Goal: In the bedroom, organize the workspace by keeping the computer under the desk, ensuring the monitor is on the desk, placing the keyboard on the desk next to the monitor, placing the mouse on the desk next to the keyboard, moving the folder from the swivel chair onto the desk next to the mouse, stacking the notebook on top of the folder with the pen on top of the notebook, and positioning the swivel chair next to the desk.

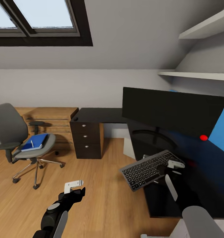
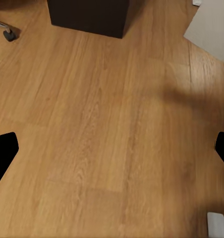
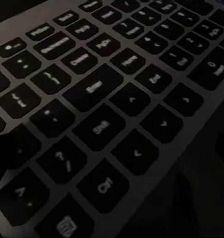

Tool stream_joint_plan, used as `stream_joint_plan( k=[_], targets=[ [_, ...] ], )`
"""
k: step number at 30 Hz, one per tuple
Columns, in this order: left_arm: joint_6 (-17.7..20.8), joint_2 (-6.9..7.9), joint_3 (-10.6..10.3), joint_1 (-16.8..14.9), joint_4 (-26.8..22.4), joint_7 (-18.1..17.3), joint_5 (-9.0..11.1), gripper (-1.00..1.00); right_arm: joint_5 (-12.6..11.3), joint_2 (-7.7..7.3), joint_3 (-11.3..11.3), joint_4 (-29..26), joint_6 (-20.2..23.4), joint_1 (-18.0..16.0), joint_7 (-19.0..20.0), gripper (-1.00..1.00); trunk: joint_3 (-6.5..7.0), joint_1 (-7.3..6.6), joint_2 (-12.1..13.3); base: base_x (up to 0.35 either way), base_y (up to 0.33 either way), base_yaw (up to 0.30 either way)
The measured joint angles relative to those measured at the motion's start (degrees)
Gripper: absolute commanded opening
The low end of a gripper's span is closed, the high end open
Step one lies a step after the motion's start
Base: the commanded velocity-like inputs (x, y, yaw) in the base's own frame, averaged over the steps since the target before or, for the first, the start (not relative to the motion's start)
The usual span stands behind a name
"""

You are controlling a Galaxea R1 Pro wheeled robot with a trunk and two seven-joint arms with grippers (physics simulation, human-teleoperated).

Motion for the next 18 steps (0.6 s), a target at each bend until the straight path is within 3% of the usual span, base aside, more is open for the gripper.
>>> stream_joint_plan(
  k=[18],
  targets=[
    [0.0, 0.00, 0.0, 0.0, 0.1, 0.0, 0.0, 1.00, 0.1, -0.02, -0.1, 1.4, 0.2, 0.0, -0.1, 1.00, 0.99, 0.00, 0.0, 0.000, 0.000, -0.199]
  ],
)
